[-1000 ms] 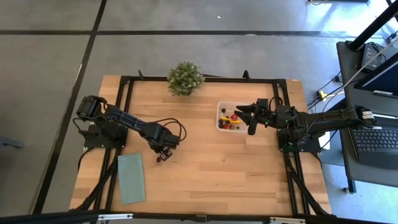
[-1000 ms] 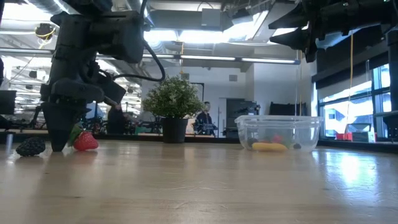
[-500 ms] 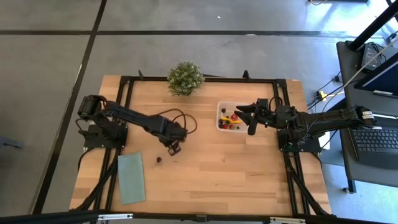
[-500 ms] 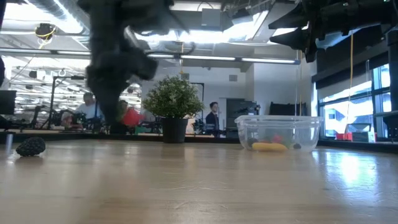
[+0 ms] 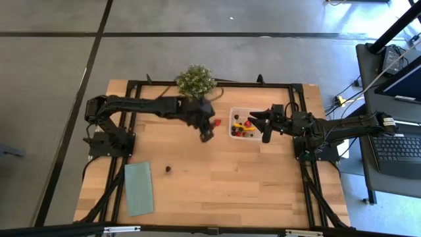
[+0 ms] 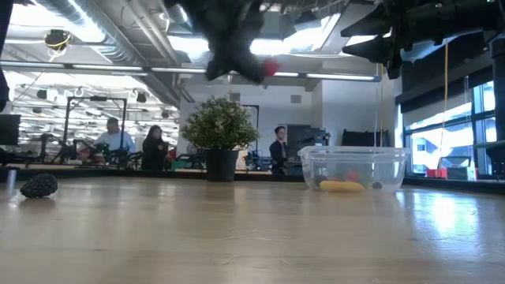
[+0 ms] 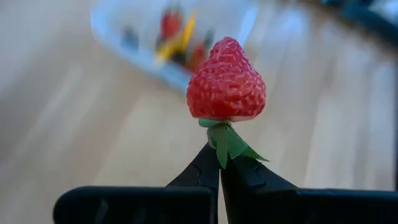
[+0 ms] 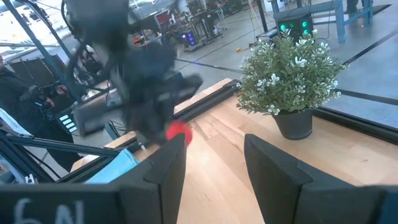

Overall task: Pick and placing Produce into tupperware
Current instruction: Put the strawberry into the transparent bin

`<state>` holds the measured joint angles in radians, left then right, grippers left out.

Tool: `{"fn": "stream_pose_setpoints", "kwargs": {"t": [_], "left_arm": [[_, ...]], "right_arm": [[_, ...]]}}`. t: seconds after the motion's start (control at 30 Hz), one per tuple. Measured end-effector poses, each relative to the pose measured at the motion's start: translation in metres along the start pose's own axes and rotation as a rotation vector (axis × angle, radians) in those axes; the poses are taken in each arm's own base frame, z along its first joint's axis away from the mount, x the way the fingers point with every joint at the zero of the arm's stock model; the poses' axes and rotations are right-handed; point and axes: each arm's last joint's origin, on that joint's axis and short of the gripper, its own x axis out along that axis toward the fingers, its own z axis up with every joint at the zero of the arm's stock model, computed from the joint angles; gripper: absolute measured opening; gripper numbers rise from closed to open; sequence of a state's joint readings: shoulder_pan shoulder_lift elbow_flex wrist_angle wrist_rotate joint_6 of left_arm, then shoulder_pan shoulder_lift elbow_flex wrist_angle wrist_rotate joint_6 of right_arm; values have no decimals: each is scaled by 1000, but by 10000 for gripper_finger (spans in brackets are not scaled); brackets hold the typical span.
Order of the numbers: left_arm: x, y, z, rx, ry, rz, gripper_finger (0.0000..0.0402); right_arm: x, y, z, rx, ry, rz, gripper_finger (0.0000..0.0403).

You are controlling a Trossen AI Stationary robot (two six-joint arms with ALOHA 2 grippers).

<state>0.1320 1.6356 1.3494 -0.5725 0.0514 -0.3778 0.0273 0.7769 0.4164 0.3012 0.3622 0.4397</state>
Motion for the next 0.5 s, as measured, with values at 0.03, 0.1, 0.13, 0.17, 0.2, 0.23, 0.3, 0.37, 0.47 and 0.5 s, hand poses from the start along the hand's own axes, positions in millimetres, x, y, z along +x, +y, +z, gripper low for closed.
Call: {"fn": "stream_pose_setpoints", "kwargs": {"t": [0.03,0.1,0.13,0.17,0.2,0.23,0.3,0.37,0.47,0.5], "left_arm": [[-3,1,8,10,-43,-21,0],[-4,4,22,20,-108,-59,0],[-3,6,27,23,-127,-70,0],[0,7,32,24,-143,-80,0],[3,8,38,28,-165,-97,0],[9,10,41,31,-164,-103,0],[23,12,48,42,-152,-103,0],[40,14,53,58,-129,-113,0],[65,17,59,55,-89,-142,0],[73,18,60,53,-77,-148,0]], "right_arm": [[0,0,0,0,0,0,165],[0,0,0,0,0,-1,165],[0,0,0,0,-1,-1,165],[0,0,0,0,-1,-2,165],[0,0,0,1,-2,-2,165],[0,0,0,0,-2,-2,165],[0,0,0,2,-5,-1,165],[0,0,0,1,-4,-1,165],[0,0,0,6,-4,-2,165],[0,0,0,6,-4,-2,165]]}}
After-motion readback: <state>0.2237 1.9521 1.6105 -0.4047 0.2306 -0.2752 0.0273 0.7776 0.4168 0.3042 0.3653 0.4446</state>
